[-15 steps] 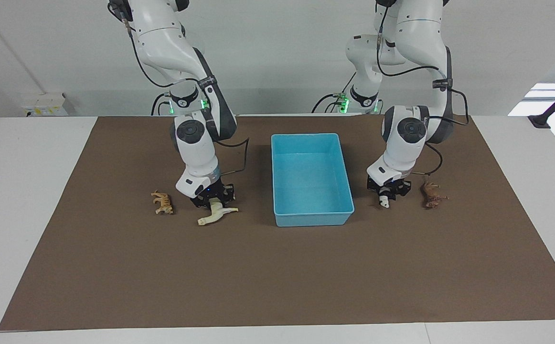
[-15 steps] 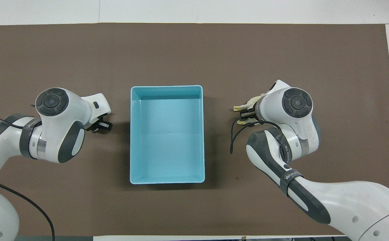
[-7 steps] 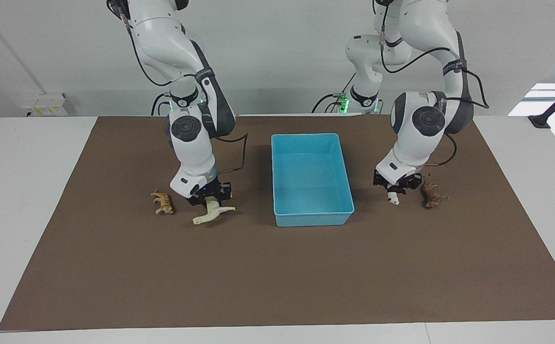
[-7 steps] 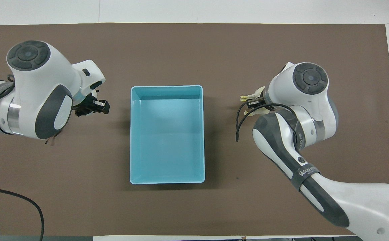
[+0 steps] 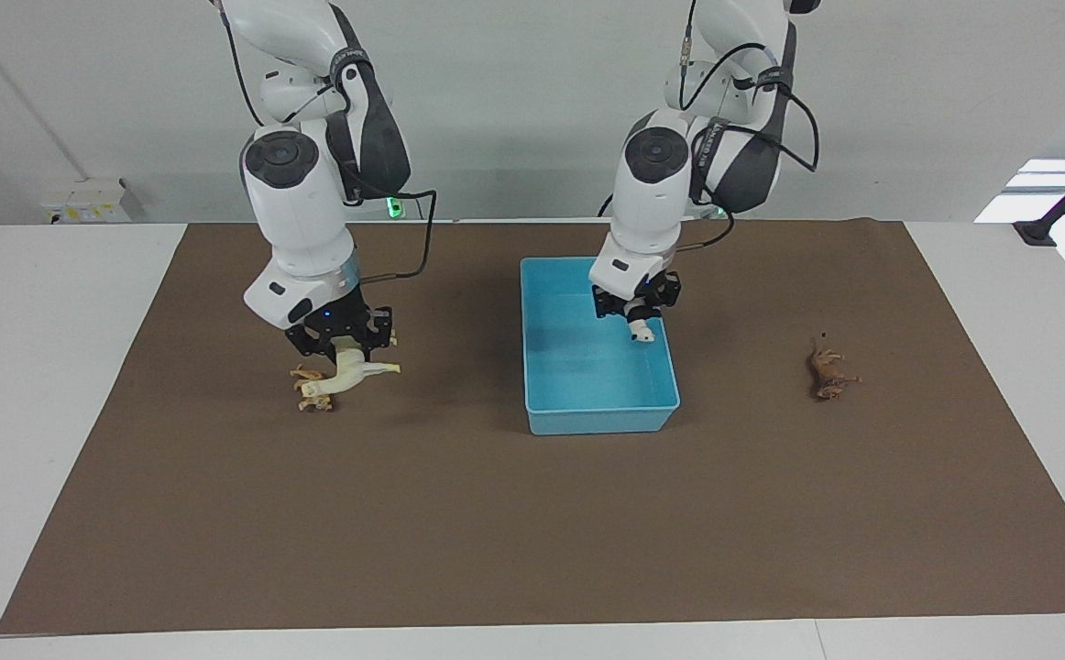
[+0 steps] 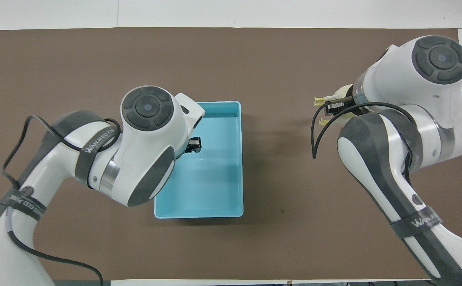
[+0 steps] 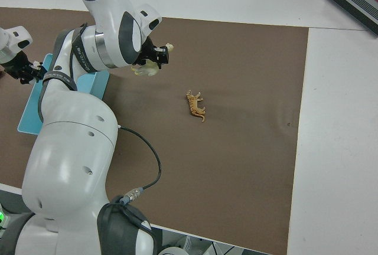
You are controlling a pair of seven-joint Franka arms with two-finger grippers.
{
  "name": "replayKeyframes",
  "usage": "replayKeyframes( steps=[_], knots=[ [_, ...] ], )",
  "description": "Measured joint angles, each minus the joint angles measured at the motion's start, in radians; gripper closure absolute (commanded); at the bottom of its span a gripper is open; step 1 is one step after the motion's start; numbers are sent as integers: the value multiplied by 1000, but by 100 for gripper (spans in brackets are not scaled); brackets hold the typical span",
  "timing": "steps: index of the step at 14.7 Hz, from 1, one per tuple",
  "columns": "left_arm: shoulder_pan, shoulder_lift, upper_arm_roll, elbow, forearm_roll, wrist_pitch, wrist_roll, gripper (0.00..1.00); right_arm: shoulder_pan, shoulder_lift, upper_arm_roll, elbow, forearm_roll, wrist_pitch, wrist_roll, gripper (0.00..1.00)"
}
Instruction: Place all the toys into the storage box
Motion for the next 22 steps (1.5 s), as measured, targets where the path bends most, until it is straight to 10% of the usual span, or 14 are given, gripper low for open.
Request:
replayKeyframes(
  steps=[8,16,21,22],
  knots=[
    [75,-93,34,-47,0,-3,22,0,38,-13,13,36,4,-35,46,100],
    [472,-100,46,-95,0,146,366,0,469,49,26,120,34,-3,528,100],
    [567,-56,44,-212,0,337,449,0,533,161,24,103,31,98,623,100],
    [588,-44,44,-221,0,370,463,0,548,183,23,98,18,115,636,4]
  ],
)
